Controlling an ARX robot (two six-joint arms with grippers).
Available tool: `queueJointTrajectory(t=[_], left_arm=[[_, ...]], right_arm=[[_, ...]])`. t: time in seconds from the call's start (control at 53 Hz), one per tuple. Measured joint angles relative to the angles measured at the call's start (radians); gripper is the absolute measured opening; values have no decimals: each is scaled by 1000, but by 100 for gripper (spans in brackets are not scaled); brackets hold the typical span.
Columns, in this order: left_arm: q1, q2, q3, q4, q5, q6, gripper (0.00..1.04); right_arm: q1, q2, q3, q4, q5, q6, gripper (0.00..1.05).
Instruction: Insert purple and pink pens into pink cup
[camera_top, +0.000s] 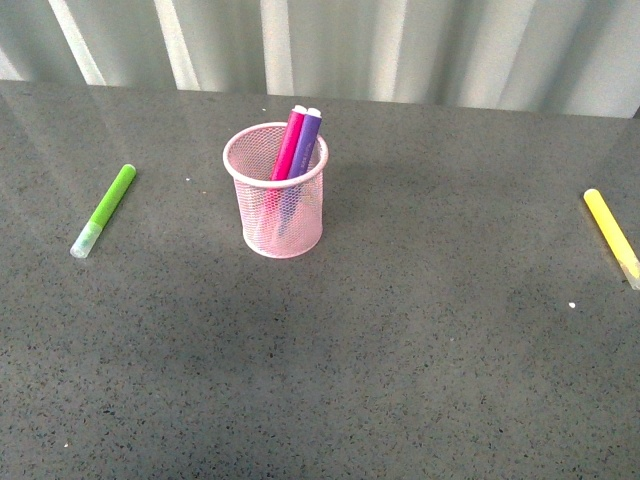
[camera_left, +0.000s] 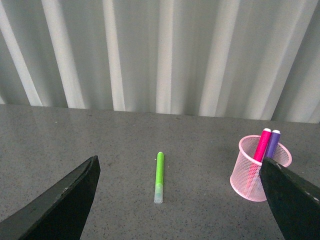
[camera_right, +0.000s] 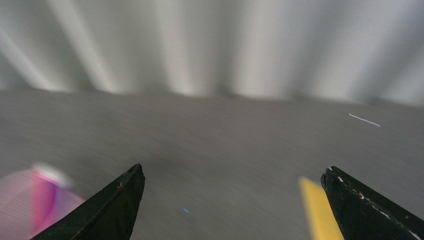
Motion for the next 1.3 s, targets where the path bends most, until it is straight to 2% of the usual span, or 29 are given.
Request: queueJointTrajectory(t=[0.113,0.226,0.302,0.66,1.018,1.093,1.206,1.301], left_arm=[[0,0,0,0,-1,0,98],[0,0,0,0,-3,0,98],[0,0,0,0,-3,0,98],[0,-1,0,0,-2,0,98],[0,-1,0,0,-1,0,98],[0,-1,0,0,-1,0,98],[0,-1,0,0,-2,0,98],[0,-1,0,0,-1,0,98]], right_arm=[[3,-3,-8,24,-11,-15,96],[-27,-8,-156,365,-60,-99,77],[-64,-61,-232,452,-83,-121,65],[-200,-298,-439,434,-212,-139,3],[-284,-521,-542,311,-289,-142,3],[-345,-574,-557,274,-368,-142,3],[-378,-603,-591,296,-373,-142,3],[-379,-649,-595,251,-381,-142,3]])
